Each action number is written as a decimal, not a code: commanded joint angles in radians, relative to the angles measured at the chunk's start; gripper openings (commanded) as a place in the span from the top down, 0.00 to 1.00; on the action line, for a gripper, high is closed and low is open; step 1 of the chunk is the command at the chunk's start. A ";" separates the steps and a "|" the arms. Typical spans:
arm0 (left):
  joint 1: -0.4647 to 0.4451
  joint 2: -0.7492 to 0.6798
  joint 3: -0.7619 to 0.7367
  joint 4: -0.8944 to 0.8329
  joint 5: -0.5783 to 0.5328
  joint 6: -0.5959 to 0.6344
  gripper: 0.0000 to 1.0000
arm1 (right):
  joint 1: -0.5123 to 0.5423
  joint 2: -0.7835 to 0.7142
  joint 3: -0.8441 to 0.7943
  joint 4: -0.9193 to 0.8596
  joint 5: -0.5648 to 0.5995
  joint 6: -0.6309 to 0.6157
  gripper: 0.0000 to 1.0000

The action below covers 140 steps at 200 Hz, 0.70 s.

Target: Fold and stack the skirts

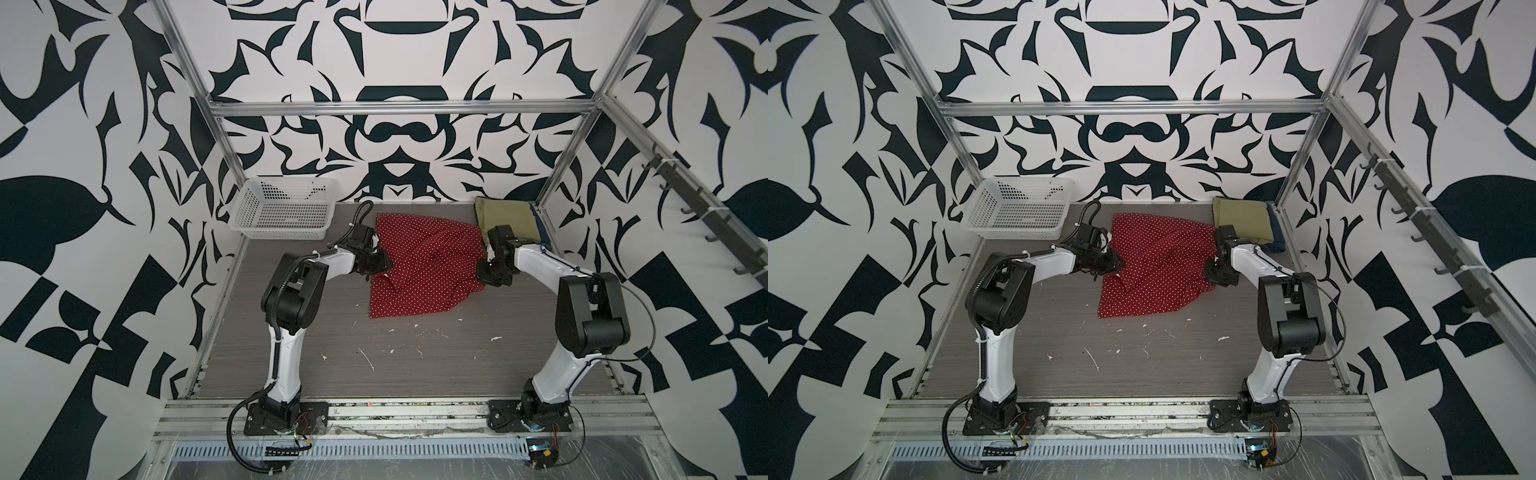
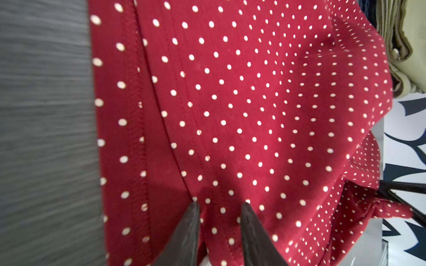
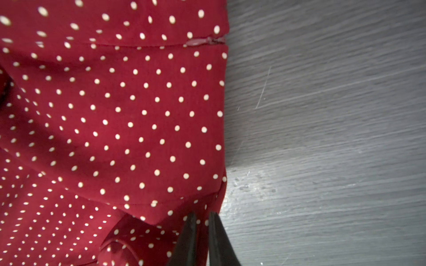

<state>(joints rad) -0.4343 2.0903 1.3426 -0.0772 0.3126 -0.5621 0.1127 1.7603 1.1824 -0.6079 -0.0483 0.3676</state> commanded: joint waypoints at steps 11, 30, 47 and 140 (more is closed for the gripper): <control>-0.002 0.030 0.012 0.019 0.035 -0.022 0.81 | -0.001 -0.030 -0.002 0.008 -0.001 0.007 0.84; -0.006 0.032 0.018 0.048 0.032 -0.025 0.90 | -0.002 -0.030 -0.005 0.012 0.002 0.009 0.84; -0.005 0.034 0.032 0.057 0.015 -0.020 1.00 | -0.002 -0.030 -0.007 0.011 0.005 0.008 0.84; 0.046 0.048 0.266 -0.137 -0.026 0.037 0.87 | -0.021 -0.056 -0.051 0.026 0.001 0.014 0.83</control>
<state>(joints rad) -0.3885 2.1063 1.5471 -0.0921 0.2913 -0.5346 0.0975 1.7527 1.1358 -0.5926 -0.0475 0.3687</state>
